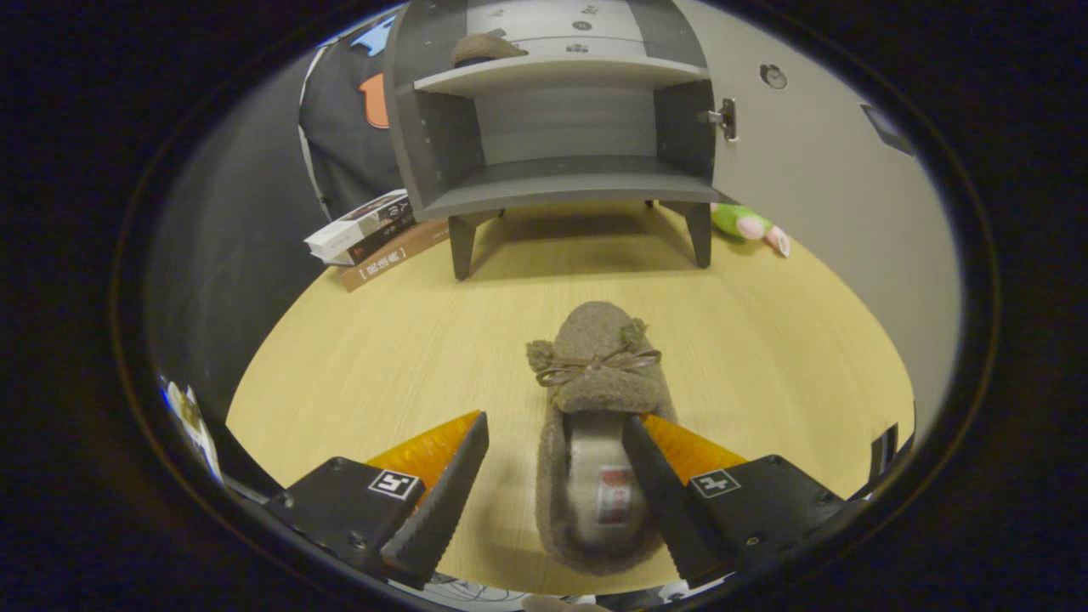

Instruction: Open the shoe cabinet door, grab the shoes and put them into the shoe cabinet, then close the shoe cabinet door.

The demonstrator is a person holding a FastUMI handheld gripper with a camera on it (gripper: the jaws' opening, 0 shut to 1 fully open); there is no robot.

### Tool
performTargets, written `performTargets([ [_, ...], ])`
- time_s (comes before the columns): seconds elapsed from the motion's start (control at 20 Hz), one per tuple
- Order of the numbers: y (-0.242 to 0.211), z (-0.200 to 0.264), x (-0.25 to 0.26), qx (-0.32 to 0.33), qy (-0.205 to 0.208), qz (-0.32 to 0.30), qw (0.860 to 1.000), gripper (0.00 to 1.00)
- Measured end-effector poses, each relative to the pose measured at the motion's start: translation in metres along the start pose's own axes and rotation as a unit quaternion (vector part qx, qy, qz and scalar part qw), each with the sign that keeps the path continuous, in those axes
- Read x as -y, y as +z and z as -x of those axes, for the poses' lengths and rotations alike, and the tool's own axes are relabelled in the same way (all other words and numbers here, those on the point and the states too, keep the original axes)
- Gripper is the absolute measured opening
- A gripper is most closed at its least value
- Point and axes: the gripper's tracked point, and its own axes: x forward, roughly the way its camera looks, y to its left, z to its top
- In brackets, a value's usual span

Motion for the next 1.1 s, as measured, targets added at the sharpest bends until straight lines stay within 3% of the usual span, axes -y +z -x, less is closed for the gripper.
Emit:
performTargets([
  [0.5,0.002,-0.037,-0.001,-0.032,-0.007,0.0,0.999,0.99],
  [0.7,0.002,-0.042,0.02,-0.04,-0.054,0.004,0.998,0.74],
  [0.85,0.001,-0.042,0.011,-0.047,-0.032,0.015,0.998,0.23],
  [1.05,0.007,-0.033,0.004,-0.051,-0.006,0.008,0.999,0.07],
  [1.1,0.01,-0.03,0.004,-0.048,-0.008,0.014,0.999,0.07],
])
